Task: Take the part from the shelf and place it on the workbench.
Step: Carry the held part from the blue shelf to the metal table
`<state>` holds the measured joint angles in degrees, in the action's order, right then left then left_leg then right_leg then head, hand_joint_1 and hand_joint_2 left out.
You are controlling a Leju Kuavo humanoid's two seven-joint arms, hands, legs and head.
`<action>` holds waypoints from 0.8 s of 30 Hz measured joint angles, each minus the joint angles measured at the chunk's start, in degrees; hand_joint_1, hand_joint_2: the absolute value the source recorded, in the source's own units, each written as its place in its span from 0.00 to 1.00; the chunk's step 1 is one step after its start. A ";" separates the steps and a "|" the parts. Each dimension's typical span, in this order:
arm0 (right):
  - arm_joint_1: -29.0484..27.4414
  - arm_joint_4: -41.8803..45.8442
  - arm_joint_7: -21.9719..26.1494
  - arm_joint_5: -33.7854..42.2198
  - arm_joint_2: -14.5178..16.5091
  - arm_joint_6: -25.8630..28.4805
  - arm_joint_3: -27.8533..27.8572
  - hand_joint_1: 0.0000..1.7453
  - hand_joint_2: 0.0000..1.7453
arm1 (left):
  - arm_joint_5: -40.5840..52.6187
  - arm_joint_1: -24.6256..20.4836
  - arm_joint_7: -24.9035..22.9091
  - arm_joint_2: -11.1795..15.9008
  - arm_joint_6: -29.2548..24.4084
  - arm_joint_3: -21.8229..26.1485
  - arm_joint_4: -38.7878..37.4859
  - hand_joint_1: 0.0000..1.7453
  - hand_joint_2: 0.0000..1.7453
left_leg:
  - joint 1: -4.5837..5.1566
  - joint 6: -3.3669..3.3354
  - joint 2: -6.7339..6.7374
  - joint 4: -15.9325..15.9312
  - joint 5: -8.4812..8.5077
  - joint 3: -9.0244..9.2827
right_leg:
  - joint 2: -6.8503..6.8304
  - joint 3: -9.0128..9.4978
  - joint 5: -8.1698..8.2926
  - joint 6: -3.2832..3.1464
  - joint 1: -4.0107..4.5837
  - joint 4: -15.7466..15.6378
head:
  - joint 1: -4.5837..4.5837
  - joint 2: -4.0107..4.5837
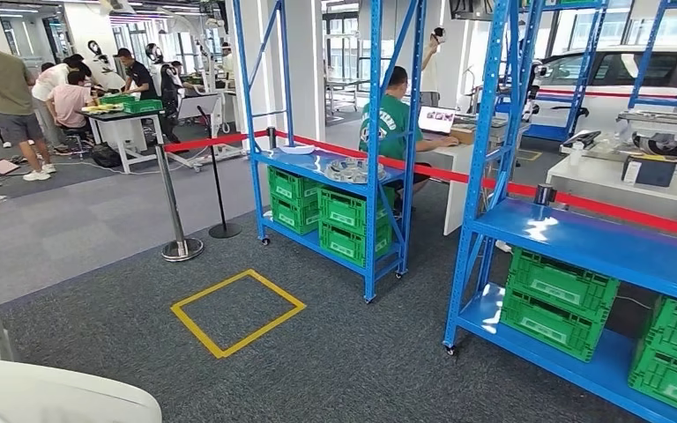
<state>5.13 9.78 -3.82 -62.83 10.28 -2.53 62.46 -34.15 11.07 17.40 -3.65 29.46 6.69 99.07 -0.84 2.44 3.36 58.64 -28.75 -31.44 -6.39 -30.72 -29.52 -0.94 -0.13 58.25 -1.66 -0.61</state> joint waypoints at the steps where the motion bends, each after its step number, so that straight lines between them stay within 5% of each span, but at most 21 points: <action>1: 0.06 0.00 -0.37 0.20 0.01 0.13 0.21 0.00 1.00 | -0.01 -0.27 0.06 0.02 -0.11 -0.27 -0.30 1.00 1.00 | 0.21 -0.47 -0.09 -0.36 0.01 0.00 | -0.44 0.06 -0.03 0.36 0.05 0.06 | 0.01 0.00; 3: 0.22 -0.01 -1.06 0.58 0.05 0.24 0.61 0.00 1.00 | 0.28 -0.93 0.14 0.16 -0.74 -0.87 -0.86 1.00 1.00 | 0.31 -1.30 -1.36 -0.51 0.33 -0.28 | -0.90 0.26 -0.14 1.12 -0.18 0.16 | 0.03 0.00; 5: 0.26 -0.01 -1.14 0.93 0.14 0.46 0.90 0.00 1.00 | 0.61 -2.27 0.25 0.41 -1.52 -1.63 -1.66 1.00 1.00 | 0.14 -2.06 -2.62 -0.85 0.74 -0.29 | 1.48 -0.51 -1.78 1.80 -0.53 2.30 | 0.08 0.00; 7: 0.12 -0.01 -1.28 1.04 0.24 0.56 1.07 0.00 1.00 | 0.53 -4.17 0.19 0.65 -1.84 -2.43 -2.94 1.00 1.00 | 0.08 -2.54 -3.89 -0.93 1.05 -0.46 | 4.91 -3.55 -5.35 2.02 -0.67 8.77 | 0.13 0.00; 9: -0.08 -0.01 -1.96 0.73 0.30 -0.08 1.10 0.00 1.00 | 0.87 -5.68 0.37 0.89 -2.21 -3.21 -4.33 1.00 1.00 | 0.19 -2.73 -5.42 -0.77 1.20 -0.82 | 6.02 -6.88 -7.69 1.90 -0.61 15.32 | 0.15 0.00; 10: -0.14 -0.01 -2.13 0.56 0.30 -0.50 1.10 0.00 1.00 | 1.32 -6.04 0.68 1.04 -2.55 -3.47 -4.81 1.00 1.00 | 0.23 -2.73 -6.23 -0.64 1.23 -0.93 | 6.15 -7.35 -7.31 1.79 -0.58 16.10 | 0.16 0.00; 12: -0.20 -0.01 -1.93 0.38 0.30 -0.99 1.10 0.00 1.00 | 2.20 -6.23 1.43 1.45 -3.25 -3.71 -5.23 1.00 1.00 | 0.21 -2.51 -7.85 -0.29 1.22 -1.02 | 7.04 -5.11 -3.66 1.50 -0.63 11.05 | 0.17 0.00; 15: -0.31 -0.01 -1.59 0.38 0.29 -1.15 1.10 0.00 1.00 | 2.49 -6.27 2.02 2.08 -3.58 -3.73 -5.33 1.00 1.00 | 0.18 -1.61 -9.86 0.26 1.20 -1.58 | 11.29 -1.09 -0.41 1.27 -0.96 2.11 | 0.14 0.00; 16: -0.32 -0.01 -1.44 0.38 0.30 -1.17 1.11 0.00 1.00 | 2.46 -6.26 2.12 2.26 -3.58 -3.73 -5.35 1.00 1.00 | 0.11 -1.17 -10.56 0.23 1.34 -1.84 | 11.76 -0.89 -0.55 1.12 -0.87 1.50 | 0.13 0.00; 18: -0.26 -0.01 -0.96 0.33 0.30 -1.19 1.12 0.00 1.00 | 2.12 -6.02 2.30 2.74 -3.58 -3.74 -5.44 1.00 1.00 | -0.08 -0.33 -11.70 -0.05 1.72 -2.31 | 10.17 -0.84 -0.25 0.42 -0.72 1.16 | 0.13 0.00; 20: -0.22 -0.01 -0.68 0.01 0.29 -1.19 1.12 0.00 1.00 | 1.48 -5.73 2.52 3.47 -3.58 -3.74 -5.63 1.00 1.00 | 0.04 0.12 -9.35 1.35 0.83 -3.33 | 8.49 -0.66 0.07 -0.54 -0.79 0.59 | 0.07 0.00; 22: -0.30 -0.01 -0.60 -0.27 0.28 -1.23 1.12 0.00 1.00 | 1.11 -5.51 2.98 4.04 -3.58 -3.72 -5.77 1.00 1.00 | 0.24 0.38 -5.44 7.02 -2.30 -6.04 | 6.72 -0.58 0.12 -1.18 -0.61 0.31 | 0.00 0.00; 24: -0.44 -0.01 0.01 -0.31 0.28 -1.27 1.12 0.00 1.00 | 1.00 -4.89 3.57 4.28 -3.58 -3.56 -5.72 1.00 1.00 | 0.18 0.66 -4.12 13.85 -5.15 -9.15 | 4.84 -0.60 -0.01 -1.46 -0.32 0.34 | -0.01 0.00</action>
<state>4.69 9.77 -3.81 -63.14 10.56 -3.80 63.58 -33.15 6.18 20.97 0.63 25.88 3.13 93.35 -0.66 3.09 -0.76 72.49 -33.90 -40.59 -1.55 -31.31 -29.53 -2.40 -0.45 58.60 -1.66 -0.61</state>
